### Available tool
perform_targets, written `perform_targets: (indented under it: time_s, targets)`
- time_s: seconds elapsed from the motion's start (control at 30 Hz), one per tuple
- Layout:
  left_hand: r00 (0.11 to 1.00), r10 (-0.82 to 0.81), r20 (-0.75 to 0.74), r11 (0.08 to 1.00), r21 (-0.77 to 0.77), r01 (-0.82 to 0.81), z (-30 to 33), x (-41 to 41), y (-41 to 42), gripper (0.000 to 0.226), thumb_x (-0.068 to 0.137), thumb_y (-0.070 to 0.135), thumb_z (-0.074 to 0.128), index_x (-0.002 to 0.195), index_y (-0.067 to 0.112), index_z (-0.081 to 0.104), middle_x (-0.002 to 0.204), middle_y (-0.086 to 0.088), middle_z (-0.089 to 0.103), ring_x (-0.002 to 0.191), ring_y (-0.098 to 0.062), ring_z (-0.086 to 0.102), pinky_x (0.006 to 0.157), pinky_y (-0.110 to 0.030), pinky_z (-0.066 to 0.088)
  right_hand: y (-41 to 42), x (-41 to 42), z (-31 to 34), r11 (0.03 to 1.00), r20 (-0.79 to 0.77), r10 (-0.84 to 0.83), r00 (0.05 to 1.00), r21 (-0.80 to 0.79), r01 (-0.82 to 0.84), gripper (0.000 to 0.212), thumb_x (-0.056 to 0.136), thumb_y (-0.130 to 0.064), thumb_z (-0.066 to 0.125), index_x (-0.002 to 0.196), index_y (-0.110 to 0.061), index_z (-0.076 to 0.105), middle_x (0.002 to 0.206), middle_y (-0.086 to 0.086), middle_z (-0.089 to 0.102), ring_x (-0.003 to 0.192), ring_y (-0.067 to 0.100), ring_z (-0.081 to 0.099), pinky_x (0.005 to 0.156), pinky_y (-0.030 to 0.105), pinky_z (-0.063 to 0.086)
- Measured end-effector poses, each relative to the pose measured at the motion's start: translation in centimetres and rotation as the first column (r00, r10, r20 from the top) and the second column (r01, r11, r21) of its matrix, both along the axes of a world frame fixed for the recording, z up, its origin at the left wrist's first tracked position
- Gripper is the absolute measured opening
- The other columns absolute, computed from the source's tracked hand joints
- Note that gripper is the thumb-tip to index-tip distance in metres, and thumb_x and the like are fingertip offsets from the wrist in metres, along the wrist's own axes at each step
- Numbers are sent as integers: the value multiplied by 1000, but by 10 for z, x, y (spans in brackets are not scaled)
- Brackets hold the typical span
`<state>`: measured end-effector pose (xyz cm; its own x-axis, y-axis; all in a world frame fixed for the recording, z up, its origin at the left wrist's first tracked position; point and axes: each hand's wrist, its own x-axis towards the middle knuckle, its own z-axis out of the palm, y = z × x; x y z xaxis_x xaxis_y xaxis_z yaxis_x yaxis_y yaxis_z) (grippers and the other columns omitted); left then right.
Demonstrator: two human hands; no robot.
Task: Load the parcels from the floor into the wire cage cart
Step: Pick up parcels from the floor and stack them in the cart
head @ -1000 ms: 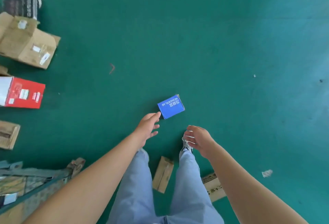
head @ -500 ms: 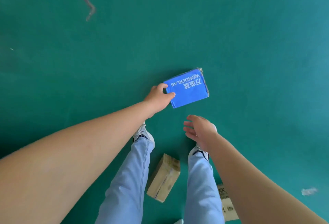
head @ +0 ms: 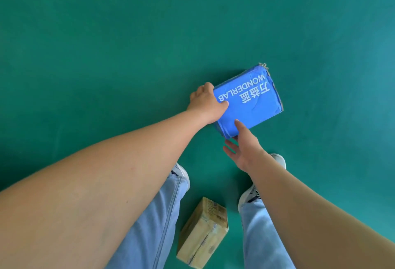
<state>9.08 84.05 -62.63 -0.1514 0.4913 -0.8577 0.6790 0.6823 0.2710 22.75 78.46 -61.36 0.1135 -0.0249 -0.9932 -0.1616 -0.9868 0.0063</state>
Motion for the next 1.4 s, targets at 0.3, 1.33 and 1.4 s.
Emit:
perform_targets:
  time_s: [0.3, 1.33, 1.4]
  targets:
    - [817, 555, 159, 832, -85, -549, 181, -27, -37, 60, 81, 75, 62, 104, 27, 35, 117, -2, 55, 93, -20, 60, 73, -36, 48, -11, -15, 174, 995, 64, 66, 996, 68, -70, 69, 86, -77, 55, 140, -38, 39, 136, -13, 55, 126, 25, 55, 110, 66, 34]
    - [-431, 679, 595, -605, 121, -787, 760, -40, -352, 55, 80, 66, 71, 125, 36, 59, 107, 7, 78, 98, -25, 76, 88, -47, 61, -140, -139, 751, 232, -106, 970, 220, 678, -697, 55, 90, -60, 64, 136, -33, 50, 120, -10, 70, 100, 14, 71, 71, 35, 53]
    - [-465, 639, 613, -666, 139, -733, 766, -38, -373, 44, 87, 63, 67, 119, 32, 63, 103, 5, 78, 97, -26, 76, 86, -44, 60, -159, -153, 760, 158, -83, 987, 140, 700, -696, 56, 90, -60, 66, 136, -32, 50, 119, -10, 70, 99, 14, 72, 69, 34, 53]
